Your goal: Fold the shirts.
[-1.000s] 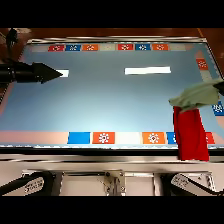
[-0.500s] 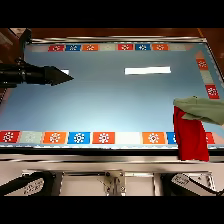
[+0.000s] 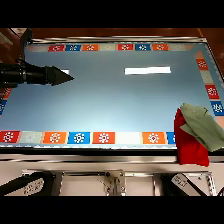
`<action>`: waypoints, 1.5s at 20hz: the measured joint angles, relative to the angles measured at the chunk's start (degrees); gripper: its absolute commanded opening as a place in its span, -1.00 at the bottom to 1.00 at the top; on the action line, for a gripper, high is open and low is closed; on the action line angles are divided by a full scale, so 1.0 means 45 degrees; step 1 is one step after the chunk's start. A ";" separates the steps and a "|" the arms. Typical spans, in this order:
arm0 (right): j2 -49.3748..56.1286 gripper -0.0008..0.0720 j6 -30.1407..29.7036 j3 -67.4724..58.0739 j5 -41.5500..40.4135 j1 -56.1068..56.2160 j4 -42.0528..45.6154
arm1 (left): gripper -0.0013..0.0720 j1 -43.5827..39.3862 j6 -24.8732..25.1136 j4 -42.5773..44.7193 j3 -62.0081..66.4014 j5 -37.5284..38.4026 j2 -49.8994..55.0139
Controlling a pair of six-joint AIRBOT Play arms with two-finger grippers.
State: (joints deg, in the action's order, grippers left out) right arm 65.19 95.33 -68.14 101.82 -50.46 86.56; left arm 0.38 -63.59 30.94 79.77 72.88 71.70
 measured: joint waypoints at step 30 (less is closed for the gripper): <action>0.0996 0.90 -0.0899 -0.1404 -0.5663 0.9559 -0.0418 | 0.82 -0.4201 -0.5668 1.2454 0.1243 0.1671 0.1977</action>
State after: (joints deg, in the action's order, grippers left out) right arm 69.67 91.29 -74.46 76.34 -7.44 84.68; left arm -18.52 -89.10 86.98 85.36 80.40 80.60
